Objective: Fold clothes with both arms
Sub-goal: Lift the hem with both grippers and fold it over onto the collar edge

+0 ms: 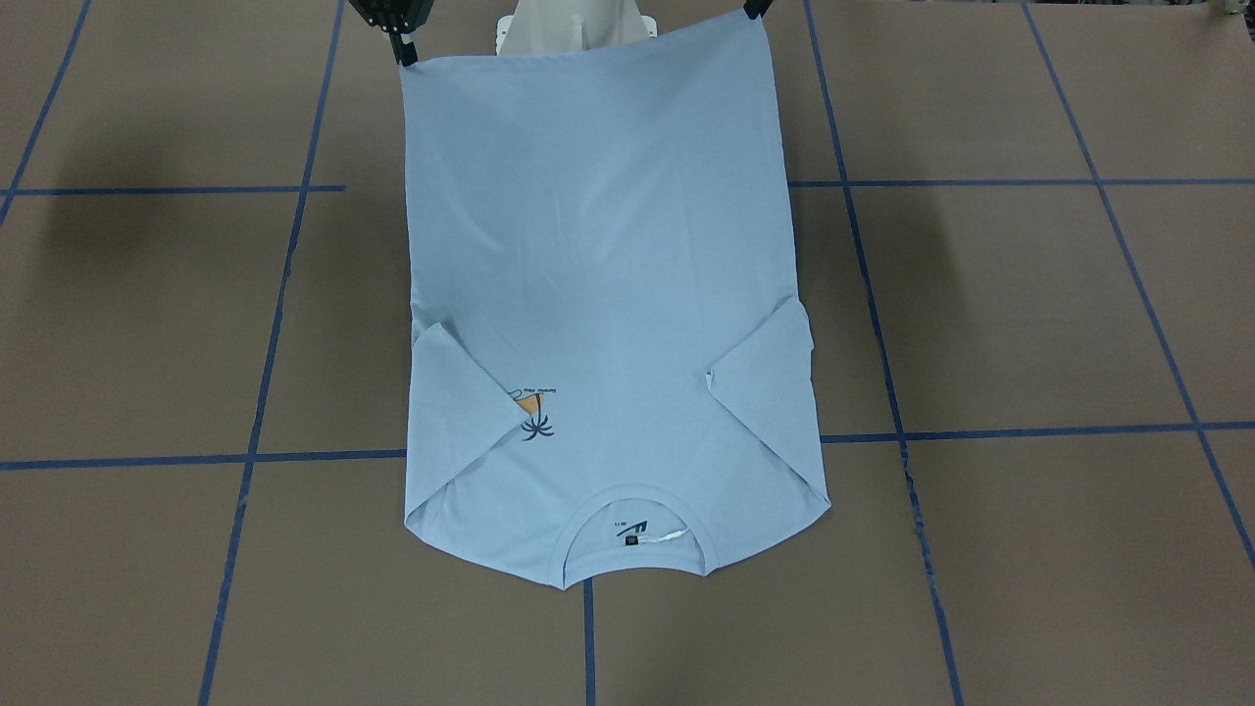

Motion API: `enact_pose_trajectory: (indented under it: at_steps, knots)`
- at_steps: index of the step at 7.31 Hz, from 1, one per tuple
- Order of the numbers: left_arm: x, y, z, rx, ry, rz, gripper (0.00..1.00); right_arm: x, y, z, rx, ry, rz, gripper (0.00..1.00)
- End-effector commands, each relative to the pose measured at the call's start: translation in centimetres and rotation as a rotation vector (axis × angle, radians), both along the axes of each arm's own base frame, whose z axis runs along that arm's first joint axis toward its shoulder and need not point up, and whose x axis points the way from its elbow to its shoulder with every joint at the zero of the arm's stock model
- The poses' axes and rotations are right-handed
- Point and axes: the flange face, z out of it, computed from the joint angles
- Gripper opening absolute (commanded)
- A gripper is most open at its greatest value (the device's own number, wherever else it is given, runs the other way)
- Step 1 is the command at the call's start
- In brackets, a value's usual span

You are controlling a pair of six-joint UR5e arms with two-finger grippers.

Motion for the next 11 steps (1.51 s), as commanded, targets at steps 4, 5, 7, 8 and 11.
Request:
enact_pose_trajectory:
  at_steps: [4, 5, 7, 8, 11]
  knots:
    - [-3.4, -14.3, -0.8, 0.318, -0.139, -0.09, 0.0, 1.3, -13.2, -4.5, 0.065, 0.045, 0.009, 0.0]
    - [-3.7, -18.0, 0.1, 0.347, -0.197, -0.126, 0.0, 1.2, -16.9, -5.4, 0.077, 0.066, 0.024, 0.0]
    - [-0.3, -26.4, 1.2, 0.306, -0.281, -0.188, 0.0, -0.1, -24.4, -5.4, 0.078, 0.14, 0.067, 0.0]
    - [0.6, -28.5, 2.0, 0.32, -0.315, -0.173, 0.0, -1.6, -27.7, -5.3, 0.079, 0.168, 0.092, 0.0]
    - [3.4, -33.4, 6.1, 0.34, -0.368, -0.191, 0.0, -5.5, -37.1, -1.7, 0.094, 0.19, 0.121, 0.0]
